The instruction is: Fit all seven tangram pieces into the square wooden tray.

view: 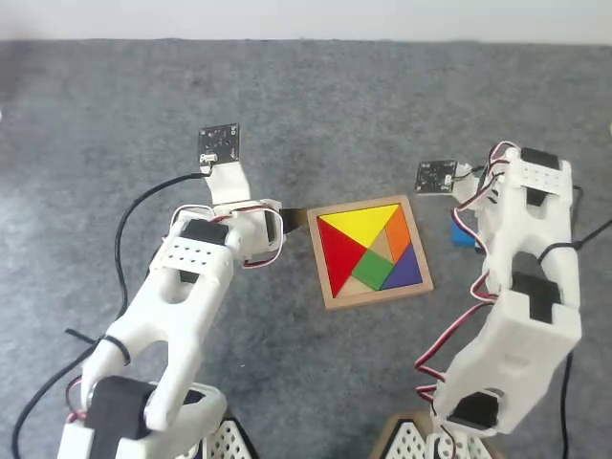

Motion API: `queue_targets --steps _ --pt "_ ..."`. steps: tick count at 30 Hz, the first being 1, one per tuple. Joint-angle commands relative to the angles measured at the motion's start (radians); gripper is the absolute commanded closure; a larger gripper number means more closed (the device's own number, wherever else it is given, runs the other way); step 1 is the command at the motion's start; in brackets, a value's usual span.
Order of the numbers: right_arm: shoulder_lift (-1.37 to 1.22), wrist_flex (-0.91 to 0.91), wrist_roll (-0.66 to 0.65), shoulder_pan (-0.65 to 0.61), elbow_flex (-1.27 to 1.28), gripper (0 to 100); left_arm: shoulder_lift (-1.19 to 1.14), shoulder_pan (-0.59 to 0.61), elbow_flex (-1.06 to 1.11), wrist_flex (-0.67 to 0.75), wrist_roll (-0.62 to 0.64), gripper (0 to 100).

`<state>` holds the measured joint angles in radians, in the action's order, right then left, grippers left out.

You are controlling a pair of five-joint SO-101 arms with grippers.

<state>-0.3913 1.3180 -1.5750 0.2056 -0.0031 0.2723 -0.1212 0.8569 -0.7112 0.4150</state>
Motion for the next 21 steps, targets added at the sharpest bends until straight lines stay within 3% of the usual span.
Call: queue_targets --steps 1,5,10,13,18,21 --pt "0.071 0.033 0.081 -0.039 -0.018 72.3 0.037 -0.002 -0.016 0.017 -0.006 68" --pt "0.07 0.028 0.152 -0.077 -0.014 67.8 0.037 -0.002 -0.016 0.017 -0.006 68" --pt "0.001 0.019 0.344 -0.127 -0.02 67.4 0.037 -0.002 -0.015 0.017 -0.006 68" --pt "-0.033 0.015 0.377 -0.124 -0.025 67.3 0.037 -0.002 -0.015 0.017 -0.006 68" --pt "-0.059 0.012 0.594 -0.11 -0.021 67.5 0.037 0.0 -0.016 0.017 -0.008 68" --pt "-0.061 0.004 0.646 -0.093 -0.021 67.5 0.037 0.0 -0.016 0.015 -0.008 68"
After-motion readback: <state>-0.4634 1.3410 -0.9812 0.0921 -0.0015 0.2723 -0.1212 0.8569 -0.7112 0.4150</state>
